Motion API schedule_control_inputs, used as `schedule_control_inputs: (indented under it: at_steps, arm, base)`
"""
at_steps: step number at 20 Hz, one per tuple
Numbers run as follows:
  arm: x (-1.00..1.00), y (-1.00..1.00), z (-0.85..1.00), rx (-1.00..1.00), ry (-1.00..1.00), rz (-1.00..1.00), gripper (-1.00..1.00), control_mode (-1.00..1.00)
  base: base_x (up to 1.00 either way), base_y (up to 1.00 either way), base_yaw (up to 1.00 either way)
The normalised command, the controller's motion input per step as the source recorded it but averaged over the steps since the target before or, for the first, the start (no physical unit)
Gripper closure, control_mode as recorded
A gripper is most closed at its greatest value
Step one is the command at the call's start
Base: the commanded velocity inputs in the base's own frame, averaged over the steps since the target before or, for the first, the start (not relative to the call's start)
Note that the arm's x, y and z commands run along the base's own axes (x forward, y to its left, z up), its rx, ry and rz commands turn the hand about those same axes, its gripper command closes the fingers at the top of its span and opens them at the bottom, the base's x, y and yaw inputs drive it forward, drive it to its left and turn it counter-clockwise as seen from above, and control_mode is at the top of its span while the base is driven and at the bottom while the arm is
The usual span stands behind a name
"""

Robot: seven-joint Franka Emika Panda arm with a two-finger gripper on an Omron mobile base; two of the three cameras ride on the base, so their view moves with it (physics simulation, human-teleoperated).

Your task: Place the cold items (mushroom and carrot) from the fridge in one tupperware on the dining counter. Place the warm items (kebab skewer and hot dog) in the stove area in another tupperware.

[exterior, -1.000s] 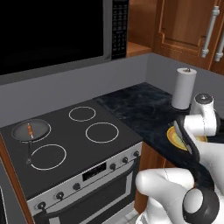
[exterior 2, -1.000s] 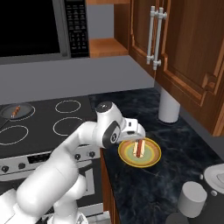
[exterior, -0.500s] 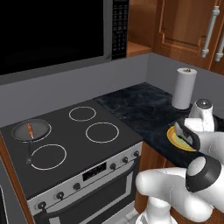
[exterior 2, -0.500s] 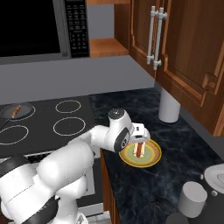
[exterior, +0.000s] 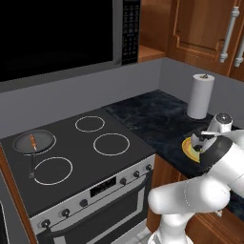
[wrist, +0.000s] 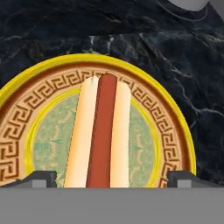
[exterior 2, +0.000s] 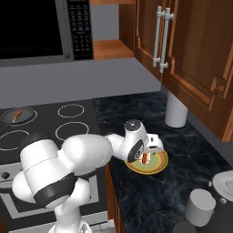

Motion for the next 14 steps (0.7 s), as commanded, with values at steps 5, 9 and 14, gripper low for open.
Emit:
schedule_control_inputs:
  at_steps: [5,9,14]
  arm:
    - [0.26,-0.02,-0.32,0.0,0.0,0.0,-1.0,-1.0]
    - [0.24,0.0,-0.3,0.0,0.0,0.0,-1.0,-1.0]
    - [0.2,0.0,-0.31,0.0,0.0,0.0,-1.0,-1.0]
  base:
    - [0.0,0.0,0.0]
    - [0.0,0.0,0.0]
    - [0.0,0.0,0.0]
